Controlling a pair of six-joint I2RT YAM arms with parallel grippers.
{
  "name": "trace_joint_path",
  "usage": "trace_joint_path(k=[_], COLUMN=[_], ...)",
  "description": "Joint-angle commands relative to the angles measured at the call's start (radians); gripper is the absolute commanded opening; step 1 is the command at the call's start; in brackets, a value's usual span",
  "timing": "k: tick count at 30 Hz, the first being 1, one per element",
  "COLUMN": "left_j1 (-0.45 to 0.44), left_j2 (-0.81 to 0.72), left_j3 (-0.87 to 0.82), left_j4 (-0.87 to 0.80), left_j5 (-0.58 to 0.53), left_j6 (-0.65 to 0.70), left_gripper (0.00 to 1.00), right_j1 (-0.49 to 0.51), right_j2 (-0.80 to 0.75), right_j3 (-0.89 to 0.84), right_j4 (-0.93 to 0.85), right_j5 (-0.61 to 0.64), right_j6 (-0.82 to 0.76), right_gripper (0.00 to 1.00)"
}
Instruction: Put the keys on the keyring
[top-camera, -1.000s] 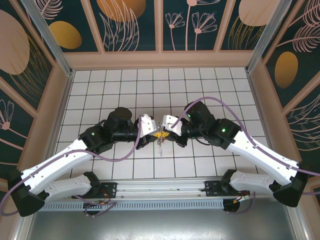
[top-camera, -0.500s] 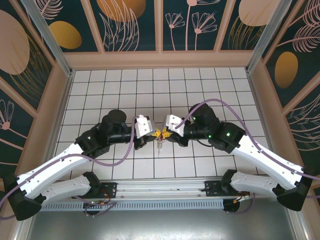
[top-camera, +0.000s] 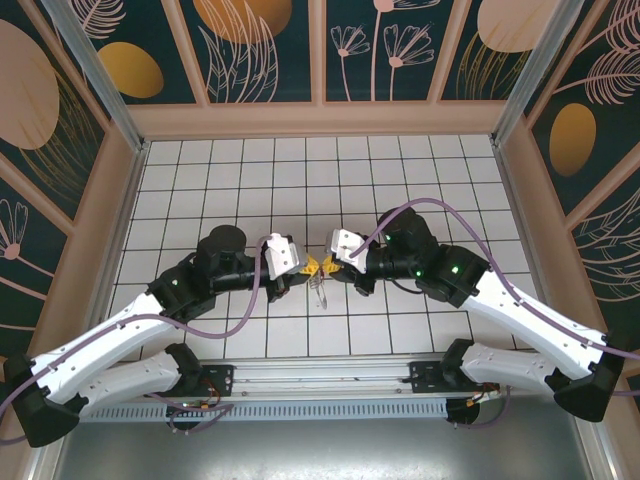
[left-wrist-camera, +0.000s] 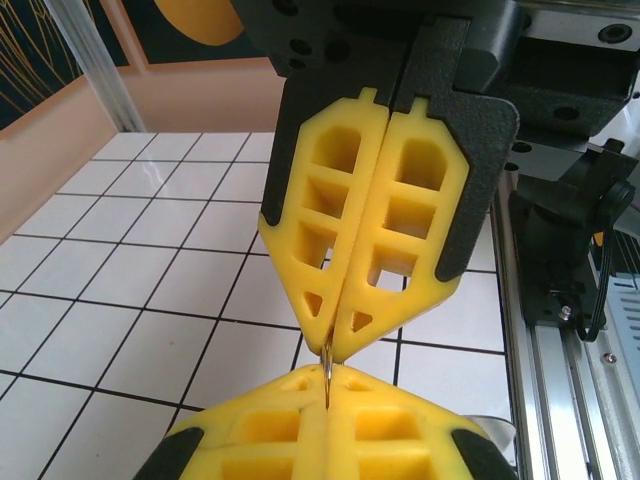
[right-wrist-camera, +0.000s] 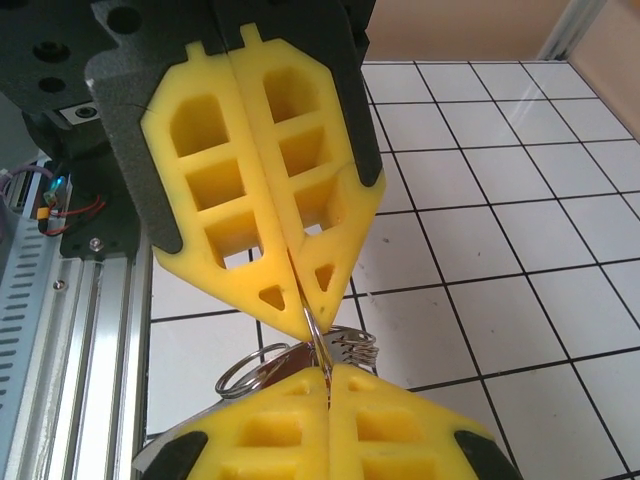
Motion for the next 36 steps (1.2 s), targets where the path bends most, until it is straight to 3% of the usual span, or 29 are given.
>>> trace_joint_path(k=[1,6,9,12,36], left_j1=[0.001,0.000,0.000,0.000,0.000], left_j2=[-0.031,-0.038,-0.035,-0.037,-0.083], left_j3=[-0.003,-0.010,-0.009,-0.009,-0.070], left_j4=[0.091,0.099,0.097,0.095,0.168], left_j5=[0.015,0.018,0.026,0.029,0.066], left_j6=[-0.020,-0.021,-0.018,-0.017,-0.050], left_gripper=[0.00,0.00,0.00,0.00,0.00], right_j1=[0.005,0.004,0.003,0.003,0.005], right_j2=[0.000,0.003,0.007,0.006,0.039], right_j3=[-0.018,-0.021,-0.018,-0.017,-0.032], right_j4=[-0.002,-0.001,-0.001,-0.001,0.072], right_j5=[0.005,0.004,0.004,0.001,-0.044], right_j6=[0.012,0.016,0.018,0.015,0.030], right_gripper=[0.06,0.14,0.12,0.00,0.00])
